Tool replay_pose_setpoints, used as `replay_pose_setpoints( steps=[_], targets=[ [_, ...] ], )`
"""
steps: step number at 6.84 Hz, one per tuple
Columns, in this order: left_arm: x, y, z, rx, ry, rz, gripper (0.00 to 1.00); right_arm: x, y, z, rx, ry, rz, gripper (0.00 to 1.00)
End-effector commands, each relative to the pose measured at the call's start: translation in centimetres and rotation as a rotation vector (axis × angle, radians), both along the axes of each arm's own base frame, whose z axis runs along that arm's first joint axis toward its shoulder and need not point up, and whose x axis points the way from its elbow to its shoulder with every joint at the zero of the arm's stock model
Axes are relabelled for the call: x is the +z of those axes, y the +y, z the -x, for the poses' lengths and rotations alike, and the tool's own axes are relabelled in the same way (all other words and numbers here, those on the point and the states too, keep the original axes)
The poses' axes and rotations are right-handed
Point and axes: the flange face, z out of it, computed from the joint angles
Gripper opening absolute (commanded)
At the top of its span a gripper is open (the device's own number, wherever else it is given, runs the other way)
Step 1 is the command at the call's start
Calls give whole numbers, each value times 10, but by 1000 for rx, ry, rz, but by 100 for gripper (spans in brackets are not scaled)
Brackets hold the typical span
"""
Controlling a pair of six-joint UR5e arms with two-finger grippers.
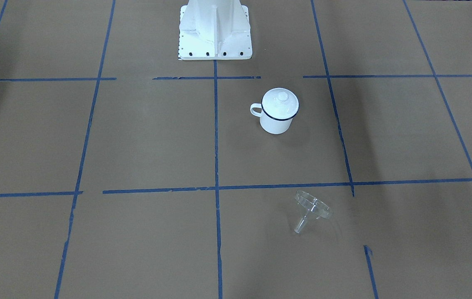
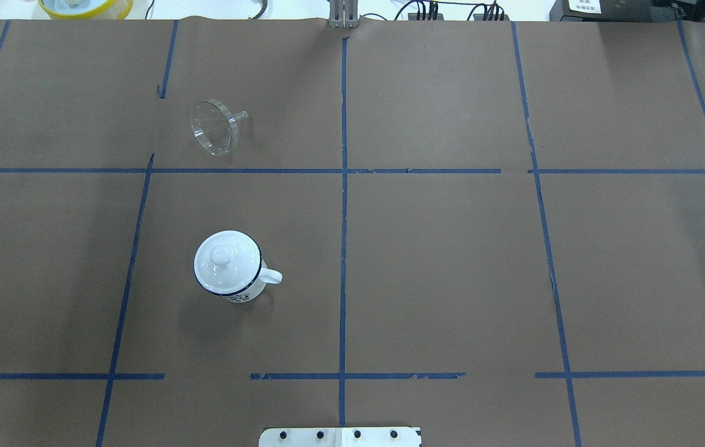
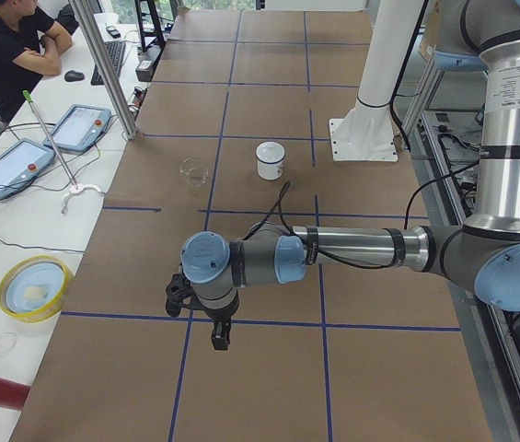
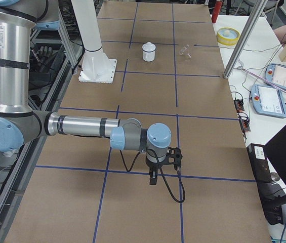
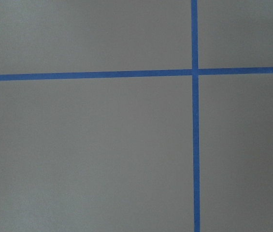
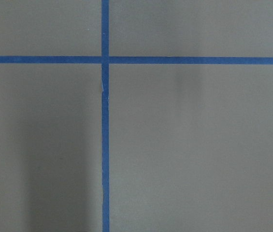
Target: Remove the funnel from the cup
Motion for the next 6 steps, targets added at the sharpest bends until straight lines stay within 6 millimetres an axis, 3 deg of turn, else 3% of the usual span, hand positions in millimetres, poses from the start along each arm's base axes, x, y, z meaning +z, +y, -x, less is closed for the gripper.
replay_pose_setpoints(
  steps=[1, 6],
  targets=[
    [-9, -8, -11, 10, 59, -17, 100, -1, 0, 0, 0, 0, -1, 100],
    [-19, -17, -10, 16, 55, -39, 100, -1, 0, 0, 0, 0, -1, 100]
  ],
)
